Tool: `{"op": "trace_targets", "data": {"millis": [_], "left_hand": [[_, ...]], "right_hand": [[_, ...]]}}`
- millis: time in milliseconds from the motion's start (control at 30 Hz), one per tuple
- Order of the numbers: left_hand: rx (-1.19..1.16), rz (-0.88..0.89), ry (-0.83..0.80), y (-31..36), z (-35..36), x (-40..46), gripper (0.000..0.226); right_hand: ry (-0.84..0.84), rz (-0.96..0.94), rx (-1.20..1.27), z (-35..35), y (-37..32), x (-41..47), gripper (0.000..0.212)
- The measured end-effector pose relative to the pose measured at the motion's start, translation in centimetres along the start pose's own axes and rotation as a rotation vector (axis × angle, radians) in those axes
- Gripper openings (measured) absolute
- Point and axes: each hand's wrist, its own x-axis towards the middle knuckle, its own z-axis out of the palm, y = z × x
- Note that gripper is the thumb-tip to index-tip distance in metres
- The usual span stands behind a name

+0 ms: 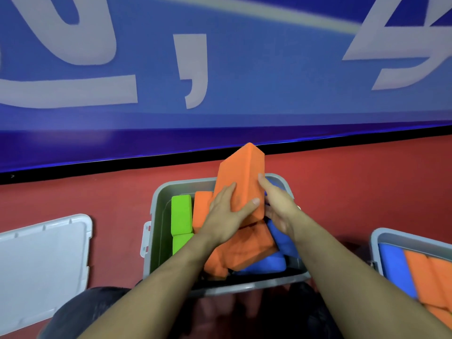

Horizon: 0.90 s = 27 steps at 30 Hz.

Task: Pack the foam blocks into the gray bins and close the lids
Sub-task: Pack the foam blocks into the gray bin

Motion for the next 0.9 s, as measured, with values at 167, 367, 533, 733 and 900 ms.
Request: {"op": "trace_targets", "data": {"millis": [167,367,533,733,900], "left_hand": [[-0.206,0.063,0.025,-0.7,-2.1,-1.3,0.111],[-0.294,-0.053,0.330,-2.6,-5.9,-1.5,0.097],[-0.477,-0.082,0.471,-3.6,-9.3,-2.2,0.031],[-0.867,-0.315,0.498,-8.1,-11.0,-2.0,0.050],[-0.894,-0.401,0.606,-11.3,-12.2,-1.1,0.083]], "right_hand": [[-0.123,-0.008,-0.045,2.7,-0.5,-0.4,0.057],[-0.283,-0.058,-0.016,7.3,-0.1,-1.2,0.052],[-0.374,-0.104,-0.056,11.0,0.6,-0.4,0.057],[-0.241,-0.136,-0.188,12.5,2.7,0.5,0.037],[-0.187,-0.084,-0.334,12.0,5.6,1.6,0.031]]}}
